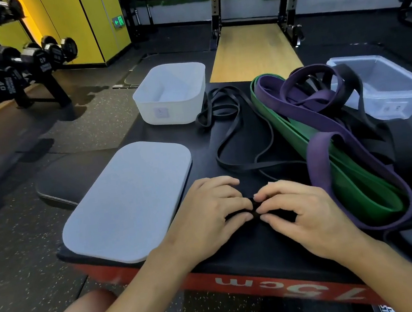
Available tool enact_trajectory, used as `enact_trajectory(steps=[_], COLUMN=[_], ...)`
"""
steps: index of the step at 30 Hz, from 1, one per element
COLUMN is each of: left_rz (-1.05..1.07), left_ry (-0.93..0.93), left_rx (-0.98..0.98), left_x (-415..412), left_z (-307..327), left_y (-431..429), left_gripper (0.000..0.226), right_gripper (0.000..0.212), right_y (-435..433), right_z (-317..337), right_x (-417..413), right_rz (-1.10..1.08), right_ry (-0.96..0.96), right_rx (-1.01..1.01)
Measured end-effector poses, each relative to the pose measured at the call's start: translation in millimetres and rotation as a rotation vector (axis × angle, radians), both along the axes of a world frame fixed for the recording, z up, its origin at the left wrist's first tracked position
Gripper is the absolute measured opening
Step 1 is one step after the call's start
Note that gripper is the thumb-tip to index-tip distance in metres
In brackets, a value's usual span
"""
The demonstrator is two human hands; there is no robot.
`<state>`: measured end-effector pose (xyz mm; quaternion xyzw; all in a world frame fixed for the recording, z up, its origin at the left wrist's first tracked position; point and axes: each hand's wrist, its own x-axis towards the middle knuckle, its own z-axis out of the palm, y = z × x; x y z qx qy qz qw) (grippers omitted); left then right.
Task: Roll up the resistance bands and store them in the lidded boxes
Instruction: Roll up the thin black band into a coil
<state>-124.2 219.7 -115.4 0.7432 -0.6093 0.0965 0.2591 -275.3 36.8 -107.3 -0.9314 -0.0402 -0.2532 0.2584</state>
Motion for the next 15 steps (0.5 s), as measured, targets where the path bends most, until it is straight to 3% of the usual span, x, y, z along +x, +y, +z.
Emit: enact_trajectory(steps=[5, 12, 15], left_rz=[0.009, 0.038, 0.022], left_ry=[0.001, 0.054, 0.09], left_rx=[-0.016, -0.012, 0.053], left_x=[-0.4, -1.8, -2.3], left_z=[0.1, 5.1, 7.7], left_y=[-1.1, -2.2, -4.5], left_gripper=[0.026, 0.025, 0.036], right_gripper=[0.028, 0.034, 0.034], right_y=[0.7, 1.4, 0.5], right_z=[4.7, 7.0, 6.0], right_x=[-1.6, -0.8, -1.7], right_rz=[-0.066, -0.02, -0.012], right_ry=[0.027, 0.043, 0.041], right_rx=[0.169, 0.203, 0.174])
